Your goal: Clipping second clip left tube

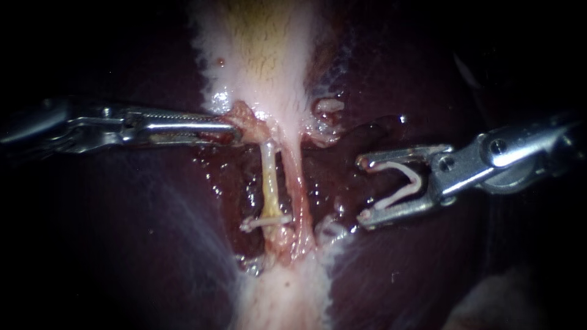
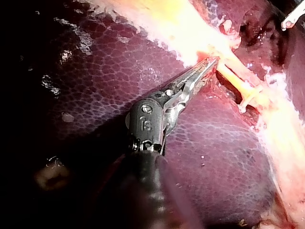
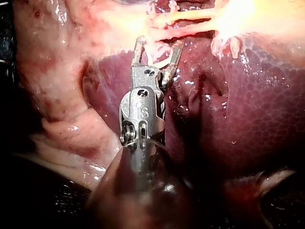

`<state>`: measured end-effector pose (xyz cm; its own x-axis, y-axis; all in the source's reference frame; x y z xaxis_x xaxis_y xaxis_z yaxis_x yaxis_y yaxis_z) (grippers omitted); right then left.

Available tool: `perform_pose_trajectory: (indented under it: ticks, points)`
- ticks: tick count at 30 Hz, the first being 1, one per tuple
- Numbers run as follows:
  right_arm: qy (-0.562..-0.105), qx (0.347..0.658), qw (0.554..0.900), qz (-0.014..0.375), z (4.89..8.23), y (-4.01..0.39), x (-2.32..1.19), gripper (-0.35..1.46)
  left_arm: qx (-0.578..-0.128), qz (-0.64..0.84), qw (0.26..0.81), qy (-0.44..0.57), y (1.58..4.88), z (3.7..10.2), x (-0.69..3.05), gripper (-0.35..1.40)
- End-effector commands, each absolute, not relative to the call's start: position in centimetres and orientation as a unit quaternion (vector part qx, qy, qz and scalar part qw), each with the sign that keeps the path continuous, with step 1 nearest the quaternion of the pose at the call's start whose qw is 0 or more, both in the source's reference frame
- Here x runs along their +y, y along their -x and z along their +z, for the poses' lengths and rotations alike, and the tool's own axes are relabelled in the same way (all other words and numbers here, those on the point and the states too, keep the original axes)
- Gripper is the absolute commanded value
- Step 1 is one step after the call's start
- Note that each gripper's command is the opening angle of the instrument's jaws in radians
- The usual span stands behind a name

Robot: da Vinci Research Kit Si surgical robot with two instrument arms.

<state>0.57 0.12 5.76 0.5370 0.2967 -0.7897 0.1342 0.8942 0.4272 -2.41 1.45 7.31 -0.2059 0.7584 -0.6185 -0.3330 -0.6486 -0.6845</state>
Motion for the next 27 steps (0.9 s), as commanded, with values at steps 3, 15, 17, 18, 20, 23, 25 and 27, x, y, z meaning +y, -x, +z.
perform_pose_trajectory:
  ticks: [3, 15, 17, 18, 20, 23, 25, 27]
  points:
    - [-0.225, 0.479, 0.847, 0.049, 5.76, -0.57, 0.12, 0.50, -0.208, 0.748, 0.364, 0.514, 2.39, 7.28, 1.46, -0.35]
    - [-0.225, 0.478, 0.847, 0.049, 5.77, -0.56, 0.13, 0.50, -0.206, 0.735, 0.374, 0.526, 1.94, 6.45, 1.66, -0.35]
    - [-0.225, 0.478, 0.847, 0.049, 5.77, -0.56, 0.13, 0.50, -0.202, 0.734, 0.373, 0.530, 1.87, 6.31, 1.68, -0.35]
    - [-0.225, 0.478, 0.847, 0.049, 5.77, -0.56, 0.13, 0.50, -0.201, 0.732, 0.375, 0.532, 1.86, 6.27, 1.69, -0.35]
    - [-0.225, 0.478, 0.847, 0.049, 5.77, -0.56, 0.13, 0.50, -0.200, 0.732, 0.374, 0.534, 1.85, 6.21, 1.69, -0.35]
    - [-0.225, 0.478, 0.847, 0.049, 5.77, -0.57, 0.12, 0.50, -0.200, 0.732, 0.374, 0.533, 1.86, 6.19, 1.68, -0.35]
    - [-0.225, 0.477, 0.848, 0.049, 5.77, -0.59, 0.12, 0.50, -0.199, 0.732, 0.374, 0.534, 1.86, 6.20, 1.67, -0.35]
    - [-0.224, 0.477, 0.849, 0.050, 5.77, -0.64, 0.10, 0.50, -0.199, 0.732, 0.374, 0.534, 1.86, 6.21, 1.67, -0.35]
